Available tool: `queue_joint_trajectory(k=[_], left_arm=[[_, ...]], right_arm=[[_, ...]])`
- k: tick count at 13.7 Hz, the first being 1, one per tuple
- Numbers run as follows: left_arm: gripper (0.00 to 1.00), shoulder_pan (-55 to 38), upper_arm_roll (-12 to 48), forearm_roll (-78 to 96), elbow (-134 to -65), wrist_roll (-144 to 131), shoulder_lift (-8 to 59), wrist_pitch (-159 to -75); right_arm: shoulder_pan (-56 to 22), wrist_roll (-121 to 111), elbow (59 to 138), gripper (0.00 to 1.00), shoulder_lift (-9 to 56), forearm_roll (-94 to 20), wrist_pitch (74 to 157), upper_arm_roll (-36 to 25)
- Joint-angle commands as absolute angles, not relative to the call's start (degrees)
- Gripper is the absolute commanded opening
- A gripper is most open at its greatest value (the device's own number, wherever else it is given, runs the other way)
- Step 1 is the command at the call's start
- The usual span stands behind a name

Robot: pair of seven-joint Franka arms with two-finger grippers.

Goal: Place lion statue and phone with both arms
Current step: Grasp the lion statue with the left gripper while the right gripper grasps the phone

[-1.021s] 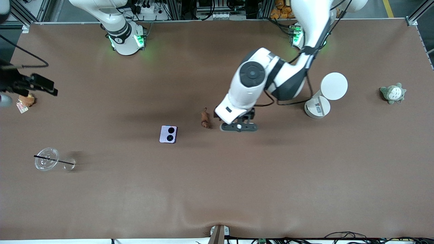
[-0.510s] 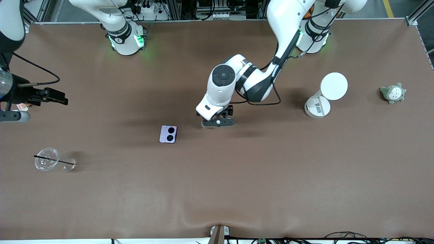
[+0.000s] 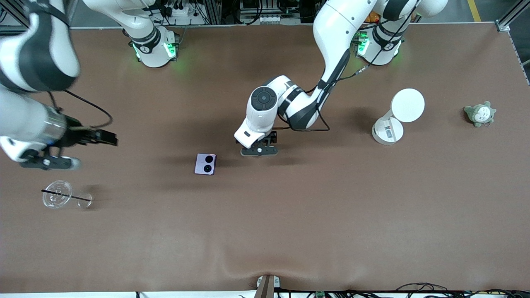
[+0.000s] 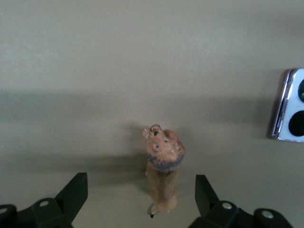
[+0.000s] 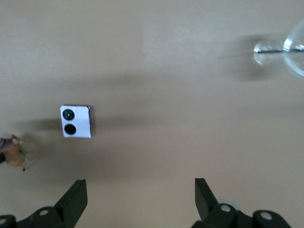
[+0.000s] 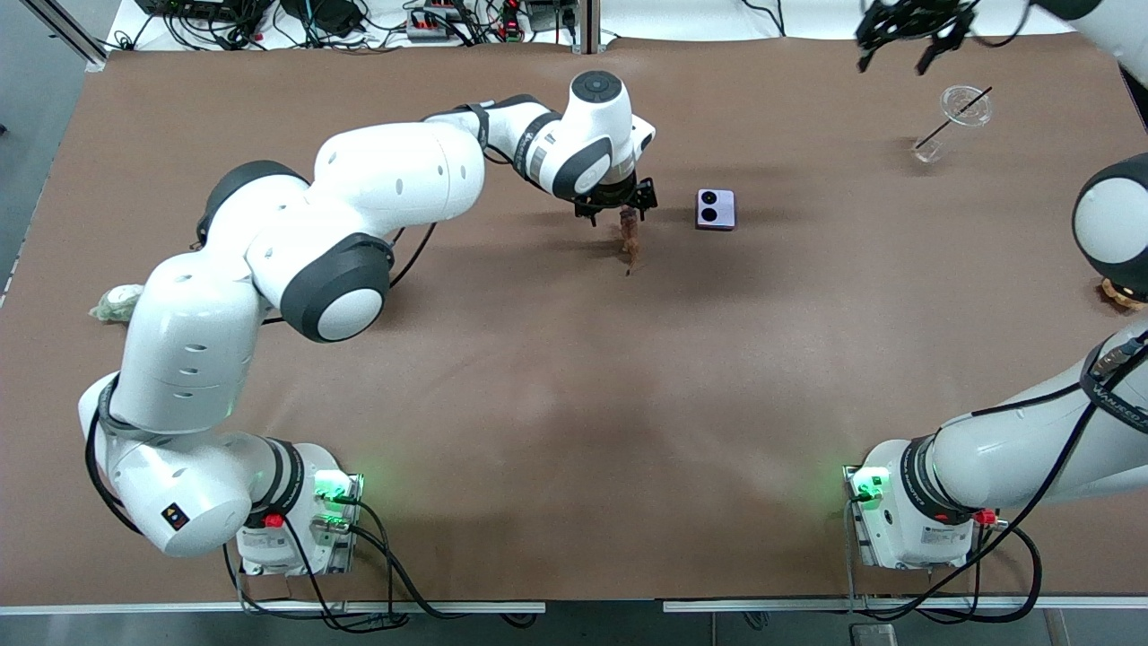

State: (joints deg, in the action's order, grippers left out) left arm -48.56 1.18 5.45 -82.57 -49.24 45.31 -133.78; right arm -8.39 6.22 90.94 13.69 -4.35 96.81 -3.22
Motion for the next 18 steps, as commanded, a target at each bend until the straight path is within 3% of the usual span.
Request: queue_joint_trajectory(k=[1, 3, 4, 5, 6, 7, 14, 18], left_arm=[[1.0, -50.8, 0.4, 4.8, -81.2, -53.3, 48.0, -136.3], [1.0, -50.9, 0.5, 4.9, -81.3, -55.1, 47.6, -136.3], [0.84, -51.2, 0.4, 4.7, -81.5, -55.1, 47.7, -136.3], [0.57, -51.6, 0.4, 4.7, -81.5, -55.2, 48.1, -136.4], [0.21, -52.3, 0.2, 4.5, -81.6, -55.2, 48.0, -136.4], [0.02, -52.3, -0.1, 3.5, -81.7, -55.2, 47.6, -136.3], [0.0, -51.7, 0.0, -0.4, -82.2, -55.2, 46.9, -134.3], [0.0, -49.7, -0.4, -0.7, -87.6, -53.2, 37.3, -123.0]], right_arm=[[-12.2, 6.9, 96.1, 1.0, 14.1, -5.3, 104.2, -3.6], [-14.1, 6.8, 97.7, 1.0, 16.0, -5.3, 107.8, -3.6], [-14.6, 6.2, 98.3, 1.0, 17.1, -5.3, 109.4, -3.5], [-15.7, 5.9, 98.6, 1.0, 18.2, -5.2, 111.3, -3.5], [-17.0, 5.5, 98.6, 1.0, 19.5, -4.6, 113.4, -3.6], [-17.8, 5.0, 98.6, 1.0, 20.8, -4.5, 115.5, -3.6], [-22.0, 3.6, 98.8, 1.0, 28.3, -4.5, 122.0, -3.6], [-25.4, 9.5, 98.7, 1.0, 33.4, -4.5, 128.1, -3.6]])
